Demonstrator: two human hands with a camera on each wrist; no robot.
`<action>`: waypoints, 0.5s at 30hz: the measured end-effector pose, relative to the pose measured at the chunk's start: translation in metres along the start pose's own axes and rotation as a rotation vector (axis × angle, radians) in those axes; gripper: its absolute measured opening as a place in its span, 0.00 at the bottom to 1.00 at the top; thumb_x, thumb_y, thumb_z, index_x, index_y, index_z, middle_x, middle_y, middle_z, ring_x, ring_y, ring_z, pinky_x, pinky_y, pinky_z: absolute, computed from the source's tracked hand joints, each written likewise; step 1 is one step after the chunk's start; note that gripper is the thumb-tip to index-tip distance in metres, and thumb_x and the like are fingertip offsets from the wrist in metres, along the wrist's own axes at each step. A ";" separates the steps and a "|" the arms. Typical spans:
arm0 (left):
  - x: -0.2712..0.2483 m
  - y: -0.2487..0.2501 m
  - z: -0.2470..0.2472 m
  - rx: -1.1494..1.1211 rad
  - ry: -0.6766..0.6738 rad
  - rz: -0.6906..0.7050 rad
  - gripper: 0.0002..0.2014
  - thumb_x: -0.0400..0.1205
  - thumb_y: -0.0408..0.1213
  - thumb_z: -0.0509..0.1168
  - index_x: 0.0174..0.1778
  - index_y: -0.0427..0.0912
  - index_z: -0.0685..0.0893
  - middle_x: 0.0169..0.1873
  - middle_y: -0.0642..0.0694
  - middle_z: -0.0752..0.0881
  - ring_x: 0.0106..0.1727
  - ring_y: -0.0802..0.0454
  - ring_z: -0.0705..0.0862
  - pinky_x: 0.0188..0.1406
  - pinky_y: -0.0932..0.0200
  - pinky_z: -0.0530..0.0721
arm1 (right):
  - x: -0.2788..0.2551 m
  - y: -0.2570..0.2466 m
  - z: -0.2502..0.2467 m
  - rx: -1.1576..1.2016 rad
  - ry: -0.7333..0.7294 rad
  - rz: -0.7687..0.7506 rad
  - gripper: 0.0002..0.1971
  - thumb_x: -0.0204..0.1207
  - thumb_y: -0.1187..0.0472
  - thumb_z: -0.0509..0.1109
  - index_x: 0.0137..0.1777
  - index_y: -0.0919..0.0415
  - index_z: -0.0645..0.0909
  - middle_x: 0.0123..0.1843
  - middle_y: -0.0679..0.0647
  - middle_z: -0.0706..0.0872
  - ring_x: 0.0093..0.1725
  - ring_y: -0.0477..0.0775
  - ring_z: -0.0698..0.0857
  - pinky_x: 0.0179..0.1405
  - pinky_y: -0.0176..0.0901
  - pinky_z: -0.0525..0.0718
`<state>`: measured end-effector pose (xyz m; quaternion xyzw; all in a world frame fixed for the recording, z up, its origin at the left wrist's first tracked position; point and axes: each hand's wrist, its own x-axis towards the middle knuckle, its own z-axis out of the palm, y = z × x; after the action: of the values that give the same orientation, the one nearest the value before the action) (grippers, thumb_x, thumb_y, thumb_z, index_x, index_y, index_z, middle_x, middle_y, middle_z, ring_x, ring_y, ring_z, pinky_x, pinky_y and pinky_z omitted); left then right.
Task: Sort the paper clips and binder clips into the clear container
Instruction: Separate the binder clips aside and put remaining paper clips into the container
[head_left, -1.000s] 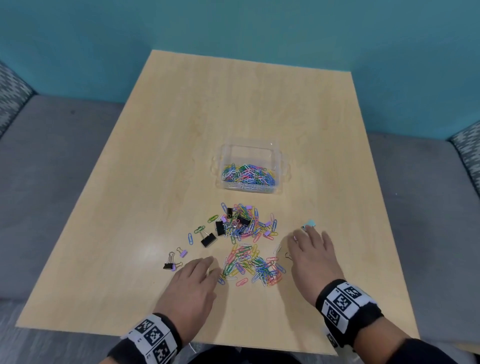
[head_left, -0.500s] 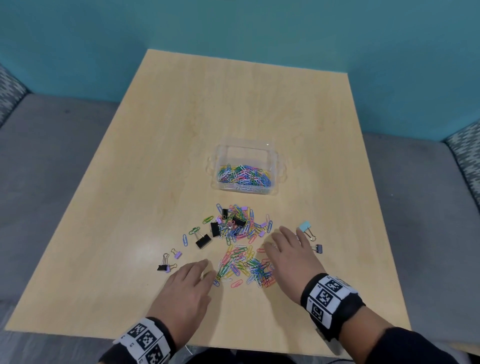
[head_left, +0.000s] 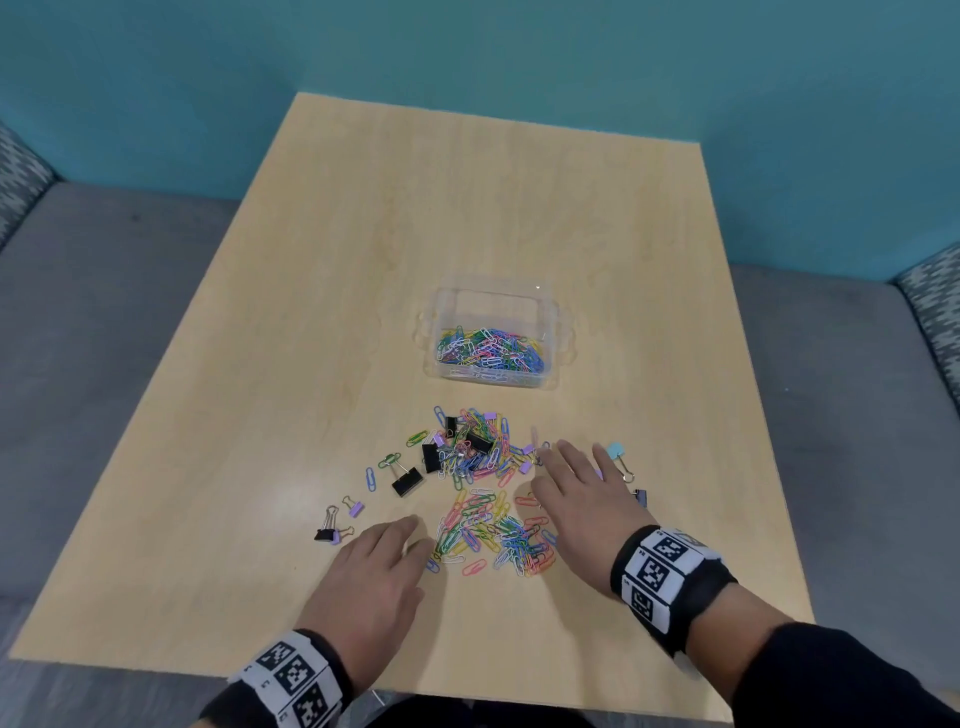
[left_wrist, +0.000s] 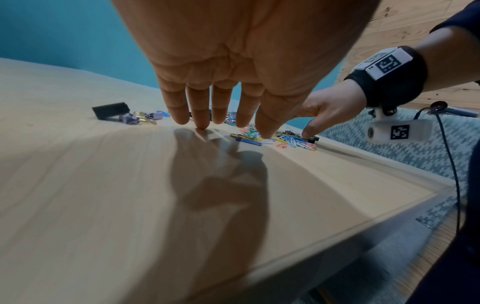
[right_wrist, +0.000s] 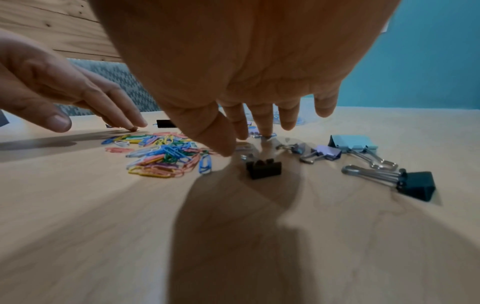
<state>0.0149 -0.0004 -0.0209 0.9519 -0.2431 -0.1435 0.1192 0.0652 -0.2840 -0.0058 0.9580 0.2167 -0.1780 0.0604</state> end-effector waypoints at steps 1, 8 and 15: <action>0.001 0.000 -0.001 0.001 -0.002 -0.005 0.23 0.72 0.45 0.56 0.63 0.47 0.79 0.64 0.44 0.79 0.59 0.43 0.79 0.55 0.48 0.83 | -0.002 -0.001 0.001 0.002 -0.010 0.021 0.25 0.64 0.64 0.64 0.64 0.59 0.71 0.77 0.67 0.68 0.79 0.69 0.61 0.75 0.74 0.55; 0.004 -0.002 0.000 0.006 -0.007 -0.013 0.23 0.72 0.43 0.62 0.64 0.47 0.78 0.64 0.45 0.79 0.62 0.44 0.78 0.56 0.48 0.83 | -0.005 -0.013 -0.008 0.092 0.093 0.060 0.27 0.61 0.62 0.72 0.63 0.59 0.76 0.62 0.61 0.83 0.70 0.68 0.75 0.70 0.72 0.68; 0.009 -0.004 -0.001 0.003 -0.019 0.014 0.28 0.66 0.40 0.74 0.63 0.46 0.78 0.63 0.44 0.79 0.58 0.42 0.80 0.52 0.47 0.84 | 0.024 0.010 -0.025 0.125 -0.048 0.097 0.32 0.76 0.64 0.55 0.81 0.58 0.53 0.85 0.55 0.52 0.83 0.60 0.48 0.79 0.64 0.47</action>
<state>0.0247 -0.0017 -0.0233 0.9490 -0.2510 -0.1512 0.1162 0.0980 -0.2782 0.0091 0.9647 0.1570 -0.2111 0.0143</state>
